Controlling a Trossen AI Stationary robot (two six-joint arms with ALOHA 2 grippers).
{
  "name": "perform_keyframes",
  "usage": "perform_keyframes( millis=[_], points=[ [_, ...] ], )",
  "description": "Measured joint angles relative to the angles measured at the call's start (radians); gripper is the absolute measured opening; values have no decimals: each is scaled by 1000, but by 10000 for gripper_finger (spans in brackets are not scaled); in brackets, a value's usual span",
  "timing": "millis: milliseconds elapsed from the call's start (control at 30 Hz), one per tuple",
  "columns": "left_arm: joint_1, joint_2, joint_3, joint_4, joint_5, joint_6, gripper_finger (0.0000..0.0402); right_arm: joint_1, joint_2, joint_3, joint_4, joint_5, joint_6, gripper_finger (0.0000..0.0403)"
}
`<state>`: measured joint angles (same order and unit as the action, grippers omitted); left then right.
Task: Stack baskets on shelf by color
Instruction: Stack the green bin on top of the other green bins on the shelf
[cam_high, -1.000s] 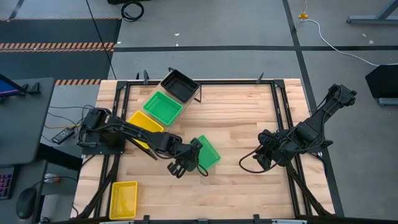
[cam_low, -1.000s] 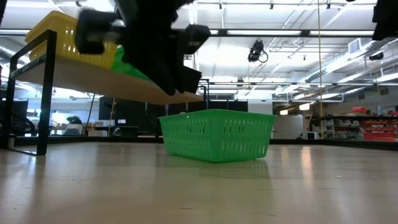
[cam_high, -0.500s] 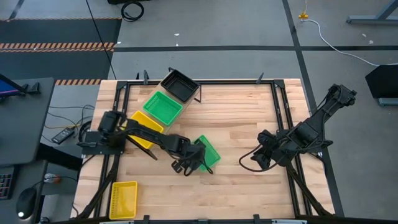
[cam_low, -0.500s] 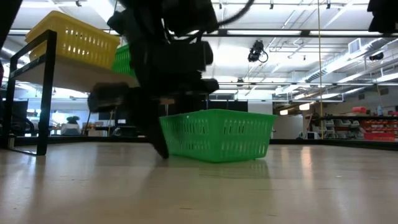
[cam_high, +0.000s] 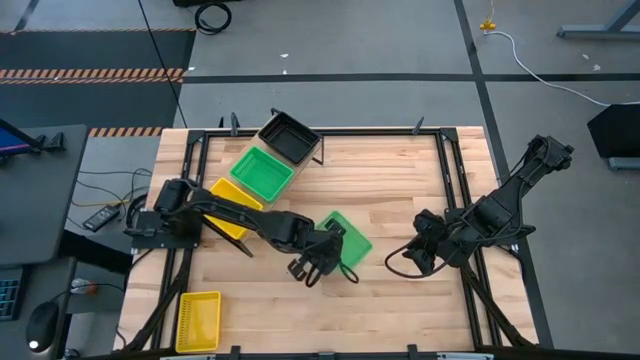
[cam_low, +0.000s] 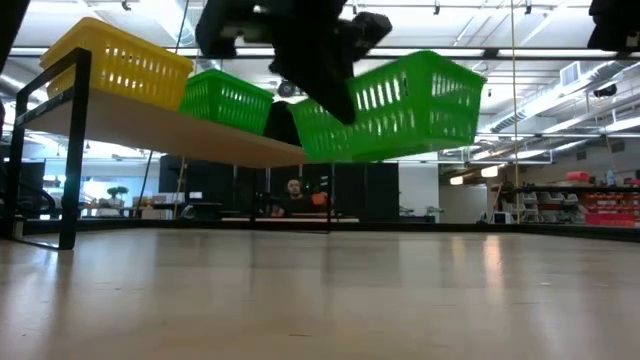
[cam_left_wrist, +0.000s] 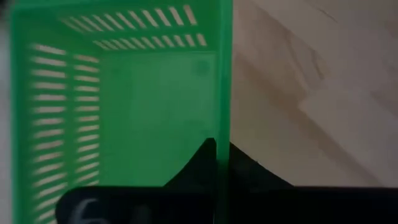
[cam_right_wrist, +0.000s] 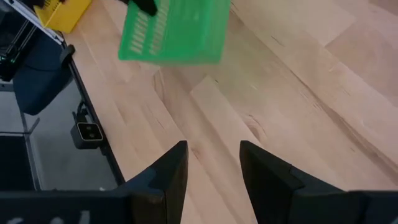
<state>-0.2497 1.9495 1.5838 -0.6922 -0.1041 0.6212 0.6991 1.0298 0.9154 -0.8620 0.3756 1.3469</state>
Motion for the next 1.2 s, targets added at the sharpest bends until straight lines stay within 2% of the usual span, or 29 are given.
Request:
perform_keyframes(
  millis=[333, 700, 1000, 1200],
  points=[
    [48, 0, 191, -338, -83, -43, 5, 0, 0, 0, 0, -2, -67, 152],
    [57, -3, 458, -544, -163, -99, 5, 0, 0, 0, -6, 29, -120, 152],
    [82, -168, 455, -627, -231, -130, 5, 0, 0, -54, 23, 46, -88, 152],
    [110, -263, 454, -657, -233, -131, 5, 0, 0, -102, 96, 44, -84, 152]
  ],
)
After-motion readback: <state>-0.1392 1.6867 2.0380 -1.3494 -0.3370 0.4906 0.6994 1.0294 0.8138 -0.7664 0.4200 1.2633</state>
